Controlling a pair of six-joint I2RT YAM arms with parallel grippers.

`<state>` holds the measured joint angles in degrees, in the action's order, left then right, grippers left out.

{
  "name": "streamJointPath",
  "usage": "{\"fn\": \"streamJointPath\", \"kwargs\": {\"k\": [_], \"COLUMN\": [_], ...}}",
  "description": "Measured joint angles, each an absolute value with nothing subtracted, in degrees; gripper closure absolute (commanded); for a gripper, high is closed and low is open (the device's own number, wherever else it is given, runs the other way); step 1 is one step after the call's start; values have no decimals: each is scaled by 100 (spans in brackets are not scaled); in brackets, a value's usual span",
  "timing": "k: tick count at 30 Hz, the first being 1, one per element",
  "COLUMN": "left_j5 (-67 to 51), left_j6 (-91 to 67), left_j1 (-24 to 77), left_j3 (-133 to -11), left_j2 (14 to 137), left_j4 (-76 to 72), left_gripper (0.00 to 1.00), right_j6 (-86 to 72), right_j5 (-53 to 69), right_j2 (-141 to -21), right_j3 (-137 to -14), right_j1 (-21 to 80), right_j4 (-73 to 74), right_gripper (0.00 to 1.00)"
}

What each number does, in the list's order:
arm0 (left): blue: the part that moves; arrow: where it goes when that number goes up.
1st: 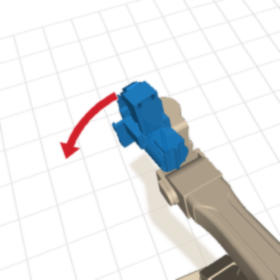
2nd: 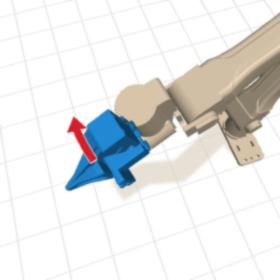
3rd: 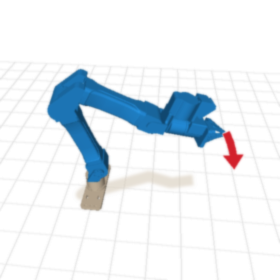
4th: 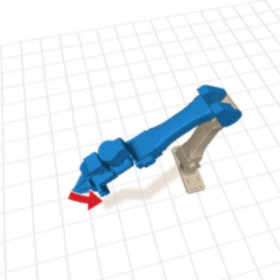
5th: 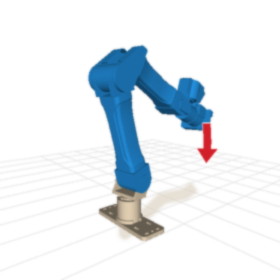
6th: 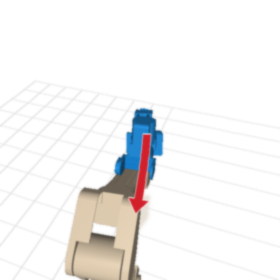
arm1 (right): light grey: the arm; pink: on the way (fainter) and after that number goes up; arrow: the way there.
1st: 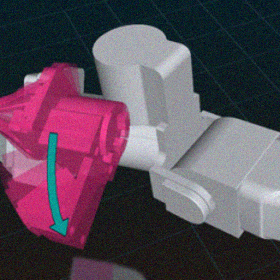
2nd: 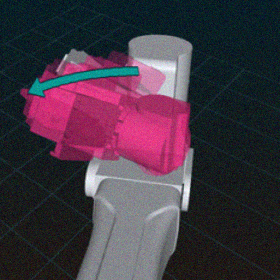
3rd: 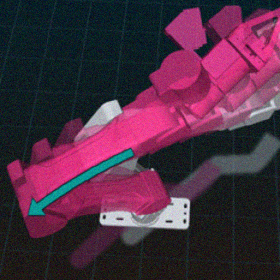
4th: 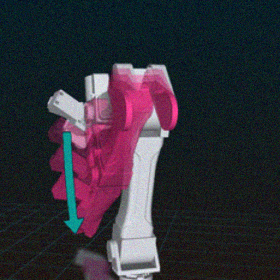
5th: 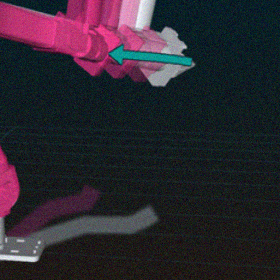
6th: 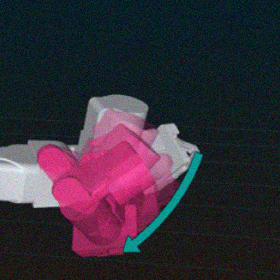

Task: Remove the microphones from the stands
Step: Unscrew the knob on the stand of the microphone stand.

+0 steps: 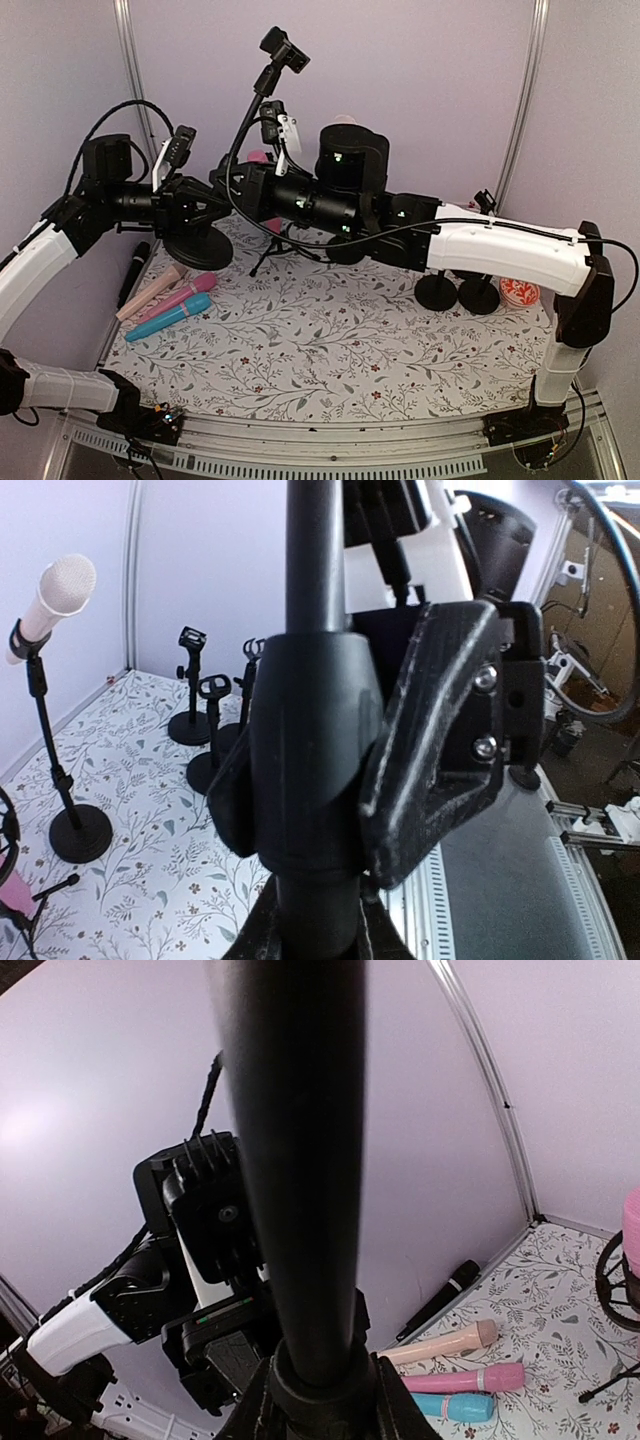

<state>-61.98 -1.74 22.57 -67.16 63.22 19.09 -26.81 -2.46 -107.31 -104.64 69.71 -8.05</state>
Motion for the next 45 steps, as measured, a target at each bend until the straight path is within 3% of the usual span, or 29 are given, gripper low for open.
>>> {"fn": "streamJointPath", "kwargs": {"k": [24,43,45], "left_j5": [-8086,-8702,-8711], "left_j6": [-965,-1194,-1229], "left_j1": [2491,2799,2832], "left_j3": [-6689,-6689,-6689], "left_j2": [6060,6075,6080], "left_j4": [1675,1520,1490], "left_gripper": [100,100,100], "right_j6": [-1940,-2587,-2711], "right_j5": [3122,5262,5382], "right_j2": [-10772,-11740,-11756], "right_j3": [-10294,-11321,-11323], "right_j1": [6726,6530,6488], "right_j4": [-2115,-3326,-3398], "right_gripper": [100,100,90]}}
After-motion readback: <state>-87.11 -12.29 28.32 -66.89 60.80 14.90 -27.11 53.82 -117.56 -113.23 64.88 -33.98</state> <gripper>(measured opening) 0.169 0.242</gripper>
